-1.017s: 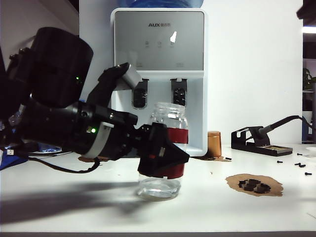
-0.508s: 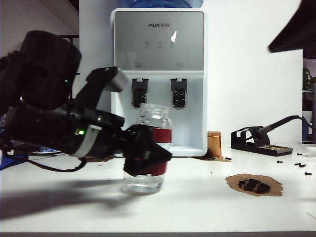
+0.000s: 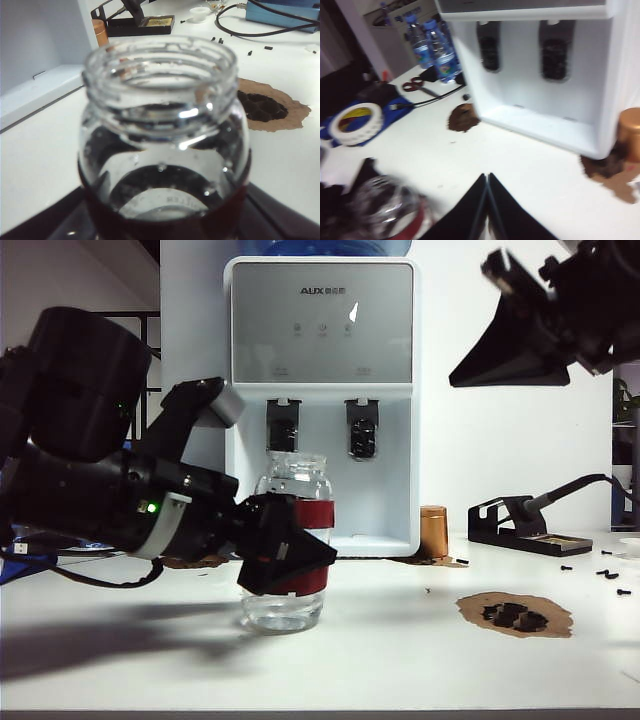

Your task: Pick up the water bottle with two loops of red belts, then reach the front water dispenser and gently press the gray-black baffle horizontally to get a little water.

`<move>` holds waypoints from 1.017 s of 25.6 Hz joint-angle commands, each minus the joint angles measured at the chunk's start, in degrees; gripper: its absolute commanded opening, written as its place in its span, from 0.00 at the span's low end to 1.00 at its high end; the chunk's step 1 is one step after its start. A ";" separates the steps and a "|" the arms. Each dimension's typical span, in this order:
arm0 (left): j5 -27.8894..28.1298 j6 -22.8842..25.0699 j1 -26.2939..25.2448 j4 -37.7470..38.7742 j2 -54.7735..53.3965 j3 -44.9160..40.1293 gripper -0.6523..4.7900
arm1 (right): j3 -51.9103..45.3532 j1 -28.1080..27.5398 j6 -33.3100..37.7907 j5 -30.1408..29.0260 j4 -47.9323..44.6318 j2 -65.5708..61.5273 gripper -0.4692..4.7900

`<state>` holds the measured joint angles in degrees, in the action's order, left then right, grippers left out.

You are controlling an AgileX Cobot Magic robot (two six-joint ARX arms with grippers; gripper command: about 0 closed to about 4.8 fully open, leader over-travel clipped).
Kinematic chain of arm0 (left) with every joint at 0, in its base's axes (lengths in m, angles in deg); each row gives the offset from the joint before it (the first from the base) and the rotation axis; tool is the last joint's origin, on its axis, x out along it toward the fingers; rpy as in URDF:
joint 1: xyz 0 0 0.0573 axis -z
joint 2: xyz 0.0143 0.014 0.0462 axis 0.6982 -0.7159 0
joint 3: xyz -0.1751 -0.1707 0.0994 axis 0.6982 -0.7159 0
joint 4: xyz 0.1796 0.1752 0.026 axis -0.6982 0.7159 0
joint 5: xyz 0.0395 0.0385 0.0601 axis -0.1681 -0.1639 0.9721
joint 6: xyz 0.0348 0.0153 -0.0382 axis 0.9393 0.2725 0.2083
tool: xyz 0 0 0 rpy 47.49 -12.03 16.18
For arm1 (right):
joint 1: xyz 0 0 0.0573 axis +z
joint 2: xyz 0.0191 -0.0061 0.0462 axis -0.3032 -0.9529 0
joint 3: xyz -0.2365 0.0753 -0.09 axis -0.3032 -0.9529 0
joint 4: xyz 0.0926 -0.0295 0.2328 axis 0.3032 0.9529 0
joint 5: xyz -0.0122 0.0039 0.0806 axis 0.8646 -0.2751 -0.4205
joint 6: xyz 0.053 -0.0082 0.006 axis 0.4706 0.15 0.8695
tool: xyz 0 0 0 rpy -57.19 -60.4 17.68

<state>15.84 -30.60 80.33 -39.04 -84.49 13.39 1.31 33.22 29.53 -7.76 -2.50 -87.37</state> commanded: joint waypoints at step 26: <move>-11.82 4.70 -11.58 8.96 1.86 -6.84 1.00 | 0.09 0.24 -3.56 6.49 20.46 35.17 0.08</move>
<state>4.06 -27.17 69.43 -31.89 -83.24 7.73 1.28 33.25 26.19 -1.40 15.88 -53.93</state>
